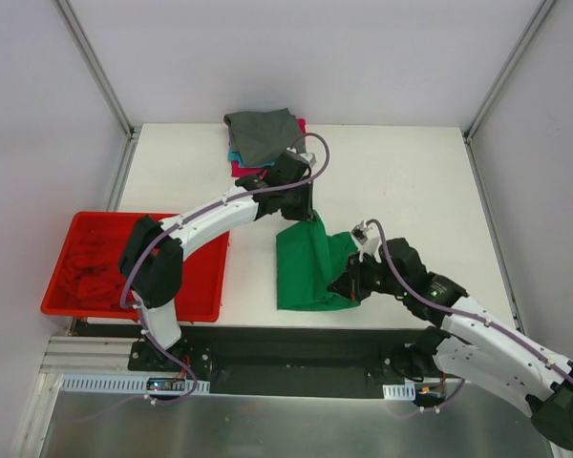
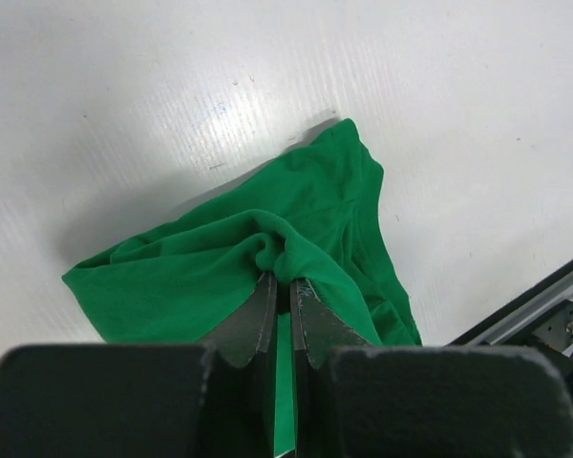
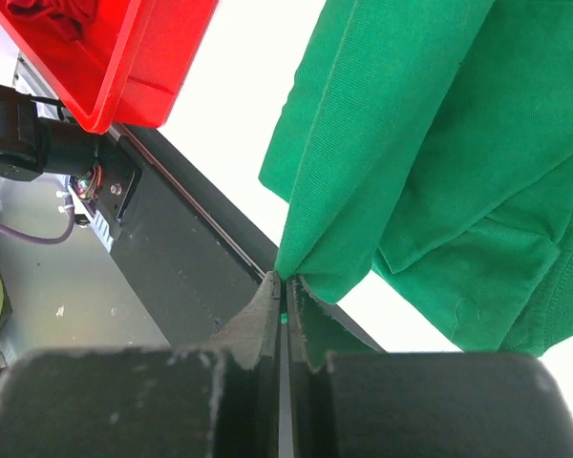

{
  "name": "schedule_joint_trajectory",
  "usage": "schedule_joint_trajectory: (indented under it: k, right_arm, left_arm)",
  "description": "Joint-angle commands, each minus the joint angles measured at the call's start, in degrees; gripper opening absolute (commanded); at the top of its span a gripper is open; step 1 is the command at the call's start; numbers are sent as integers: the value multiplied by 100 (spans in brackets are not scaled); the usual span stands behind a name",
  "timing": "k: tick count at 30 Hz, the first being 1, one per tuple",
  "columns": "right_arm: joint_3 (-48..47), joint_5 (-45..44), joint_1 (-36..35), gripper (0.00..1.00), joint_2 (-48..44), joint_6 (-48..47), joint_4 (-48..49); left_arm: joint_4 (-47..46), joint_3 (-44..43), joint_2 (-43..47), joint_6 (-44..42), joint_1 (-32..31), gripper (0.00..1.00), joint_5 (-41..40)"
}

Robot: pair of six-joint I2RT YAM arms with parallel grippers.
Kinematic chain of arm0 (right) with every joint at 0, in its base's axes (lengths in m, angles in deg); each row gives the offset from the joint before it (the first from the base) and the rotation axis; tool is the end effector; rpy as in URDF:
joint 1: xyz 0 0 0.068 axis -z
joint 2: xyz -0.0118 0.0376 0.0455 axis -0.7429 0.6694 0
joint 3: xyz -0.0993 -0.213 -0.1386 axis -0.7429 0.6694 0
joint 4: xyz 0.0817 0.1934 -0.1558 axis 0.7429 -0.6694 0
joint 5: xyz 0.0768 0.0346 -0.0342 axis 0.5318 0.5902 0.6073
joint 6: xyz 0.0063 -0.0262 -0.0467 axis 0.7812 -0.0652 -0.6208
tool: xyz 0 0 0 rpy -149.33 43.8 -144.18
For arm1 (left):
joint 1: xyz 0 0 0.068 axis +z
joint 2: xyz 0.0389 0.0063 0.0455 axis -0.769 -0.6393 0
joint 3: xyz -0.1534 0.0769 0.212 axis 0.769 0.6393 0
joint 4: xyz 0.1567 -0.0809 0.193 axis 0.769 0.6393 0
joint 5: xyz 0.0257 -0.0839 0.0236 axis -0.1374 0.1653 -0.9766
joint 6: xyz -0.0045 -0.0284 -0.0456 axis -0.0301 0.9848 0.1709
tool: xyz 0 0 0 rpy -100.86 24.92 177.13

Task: Fold and stack the t-shirts
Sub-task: Fold the long partially folded tshirt into a neat square

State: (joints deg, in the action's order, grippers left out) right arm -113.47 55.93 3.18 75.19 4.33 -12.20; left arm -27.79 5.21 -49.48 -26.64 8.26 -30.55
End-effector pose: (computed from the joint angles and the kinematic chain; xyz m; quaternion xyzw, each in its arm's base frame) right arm 0.1185 0.1326 0.2477 -0.2889 0.7935 0.3721 0.3852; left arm 0.3056 -0.2808 0.2805 0.1161 0.8950 -0.2956 0.3132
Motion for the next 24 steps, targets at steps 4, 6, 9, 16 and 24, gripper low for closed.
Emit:
schedule_joint_trajectory:
  k: [4, 6, 9, 16, 24]
  right_arm:
    - [-298, 1710, -12, 1, 438, 272, 1251]
    - [-368, 2134, -116, 1, 728, 518, 1825]
    - [-657, 2179, -441, 1, 1220, 511, 2099]
    - [-1265, 2179, -970, 1, 2083, 423, 2319]
    - [-923, 1749, -978, 1, 1644, 458, 2293]
  left_arm:
    - [-252, 485, 851, -3, 121, 0, -1407]
    - [-252, 643, 1114, 15, 183, 0, -1548]
    - [-243, 872, 1431, 24, 297, 0, -1768]
    - [-243, 1233, 1915, -20, 544, 0, -1883]
    - [-357, 900, 1688, -363, 359, 0, -1216]
